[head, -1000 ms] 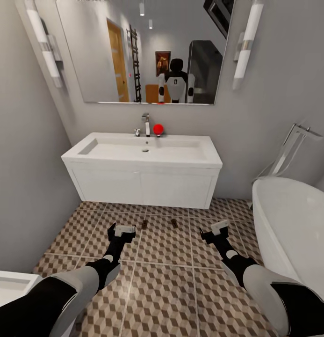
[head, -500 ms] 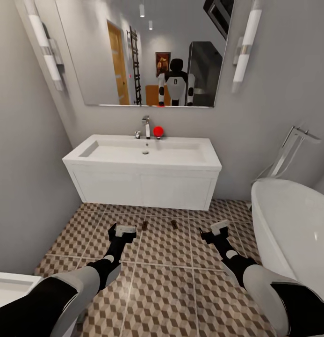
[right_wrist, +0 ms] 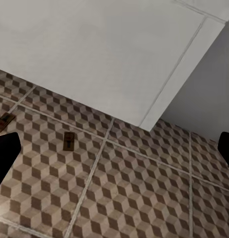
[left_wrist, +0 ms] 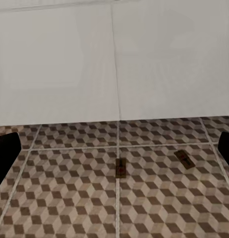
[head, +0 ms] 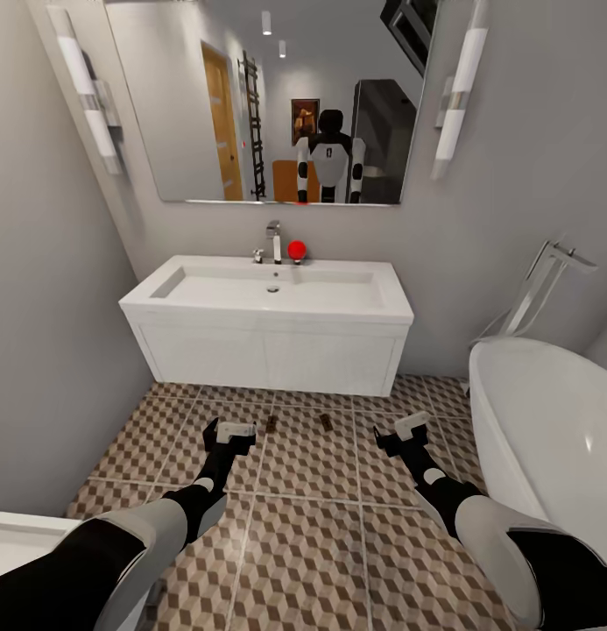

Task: Take the four mousetraps from the cabinet in the bathroom and place them on the bathroom floor. Make sure all four end up on the same floor surface, and ensure that at least two of them are either under or directly next to the same bathroom sink.

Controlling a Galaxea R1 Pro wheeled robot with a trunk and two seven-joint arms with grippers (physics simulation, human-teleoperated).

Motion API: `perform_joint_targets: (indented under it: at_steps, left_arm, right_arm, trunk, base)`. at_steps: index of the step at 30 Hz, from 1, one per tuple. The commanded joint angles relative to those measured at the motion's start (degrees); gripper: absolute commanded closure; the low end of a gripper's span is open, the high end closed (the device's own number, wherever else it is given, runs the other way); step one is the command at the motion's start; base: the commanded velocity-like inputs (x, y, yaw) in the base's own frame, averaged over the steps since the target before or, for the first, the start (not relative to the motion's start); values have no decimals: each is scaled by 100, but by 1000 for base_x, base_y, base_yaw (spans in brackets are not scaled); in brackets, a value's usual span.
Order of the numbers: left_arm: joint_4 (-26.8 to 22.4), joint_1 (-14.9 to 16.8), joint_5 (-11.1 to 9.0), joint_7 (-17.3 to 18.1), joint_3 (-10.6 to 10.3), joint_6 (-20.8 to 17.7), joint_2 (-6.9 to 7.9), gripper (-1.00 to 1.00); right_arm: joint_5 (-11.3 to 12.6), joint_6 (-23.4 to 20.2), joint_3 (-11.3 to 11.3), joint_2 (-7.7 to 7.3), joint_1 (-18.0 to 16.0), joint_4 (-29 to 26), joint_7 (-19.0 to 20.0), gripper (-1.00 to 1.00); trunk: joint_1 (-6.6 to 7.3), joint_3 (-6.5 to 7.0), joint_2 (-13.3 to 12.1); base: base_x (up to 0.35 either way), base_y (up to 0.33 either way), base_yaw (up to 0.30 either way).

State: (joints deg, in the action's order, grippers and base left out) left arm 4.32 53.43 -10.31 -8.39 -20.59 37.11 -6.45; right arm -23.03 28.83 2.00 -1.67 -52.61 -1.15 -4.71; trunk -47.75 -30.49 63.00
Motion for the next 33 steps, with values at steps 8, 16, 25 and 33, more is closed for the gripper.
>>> perform_joint_targets:
  at_steps: [8, 16, 25, 33]
  left_arm:
    - [25, 10, -41, -13, -50, 33, -5, -100]
    - [25, 10, -41, -13, -50, 33, -5, -100]
    - [25, 9, -41, -13, -50, 33, -5, -100]
    - [25, 4, -41, -13, -50, 33, -5, -100]
  right_arm:
    - [-61, 17, 20, 0, -4, 9, -36, -100]
    - [-61, 17, 20, 0, -5, 7, -39, -100]
    - [-61, 17, 20, 0, -4, 9, -35, -100]
    - [-61, 16, 20, 0, -4, 9, -36, -100]
  trunk:
    - [176, 138, -318]
    - [352, 282, -639]
    - [549, 444, -1000]
    - [725, 587, -1321]
  base:
    - [0, 0, 0]
    - [0, 0, 0]
    - [0, 0, 0]
    - [0, 0, 0]
